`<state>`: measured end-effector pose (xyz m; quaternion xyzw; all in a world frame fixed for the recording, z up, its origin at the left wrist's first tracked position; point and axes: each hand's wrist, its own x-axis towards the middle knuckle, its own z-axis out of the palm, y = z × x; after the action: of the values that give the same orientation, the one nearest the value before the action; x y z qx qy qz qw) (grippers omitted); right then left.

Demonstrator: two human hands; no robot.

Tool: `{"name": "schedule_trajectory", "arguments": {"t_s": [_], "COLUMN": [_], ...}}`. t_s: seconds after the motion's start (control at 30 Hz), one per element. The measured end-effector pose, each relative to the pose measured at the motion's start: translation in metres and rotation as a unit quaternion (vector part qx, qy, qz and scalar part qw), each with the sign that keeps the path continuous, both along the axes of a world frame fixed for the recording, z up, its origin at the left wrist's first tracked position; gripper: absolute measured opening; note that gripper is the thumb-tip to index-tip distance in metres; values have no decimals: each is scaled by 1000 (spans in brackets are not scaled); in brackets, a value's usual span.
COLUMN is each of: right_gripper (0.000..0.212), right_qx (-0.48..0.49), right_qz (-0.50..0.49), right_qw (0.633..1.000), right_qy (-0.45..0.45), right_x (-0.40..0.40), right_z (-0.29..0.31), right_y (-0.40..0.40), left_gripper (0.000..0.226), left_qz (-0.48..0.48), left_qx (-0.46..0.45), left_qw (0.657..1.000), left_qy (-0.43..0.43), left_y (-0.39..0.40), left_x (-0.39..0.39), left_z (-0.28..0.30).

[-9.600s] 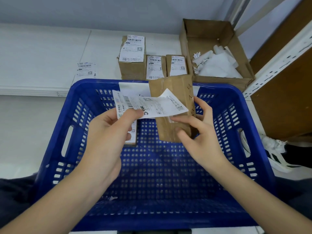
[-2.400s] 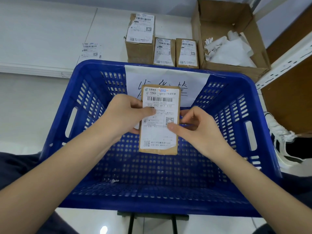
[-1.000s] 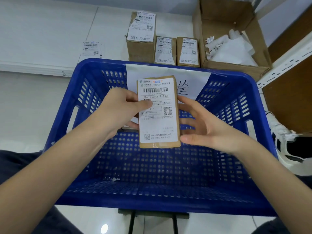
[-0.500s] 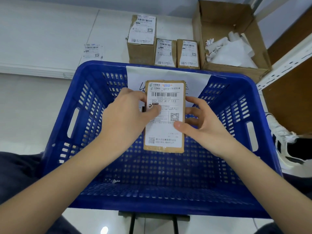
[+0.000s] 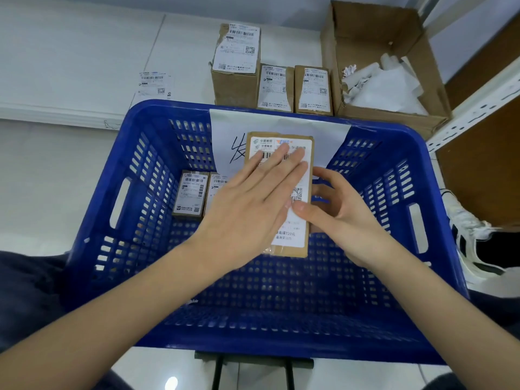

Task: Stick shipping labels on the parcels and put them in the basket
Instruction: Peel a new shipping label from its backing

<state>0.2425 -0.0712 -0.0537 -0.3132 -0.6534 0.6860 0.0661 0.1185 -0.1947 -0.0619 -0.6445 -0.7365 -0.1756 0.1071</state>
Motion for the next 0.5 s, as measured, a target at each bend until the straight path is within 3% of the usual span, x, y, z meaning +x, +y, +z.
{"name": "schedule_trajectory", "arguments": {"t_s": [0.17,0.33,0.5], "right_gripper": [74,78,76], "right_qx": [29,13,12], "right_qz": [13,20,12], "right_qw": [999,1000,1000], "right_qy": [3,1,1], "right_x": [0,1,2], "right_z": [3,1,3], "right_y": [1,-1,0], "left_gripper": [63,97,89], "left_qz": [56,130,97], "left_qx": [-18,-74,-66], "left_qw": [997,978,991], "left_qy": [-53,-148,-58], "left_y": [-2,-3,-3], "left_x": [-5,-19,-21], "left_z": [3,5,7]}}
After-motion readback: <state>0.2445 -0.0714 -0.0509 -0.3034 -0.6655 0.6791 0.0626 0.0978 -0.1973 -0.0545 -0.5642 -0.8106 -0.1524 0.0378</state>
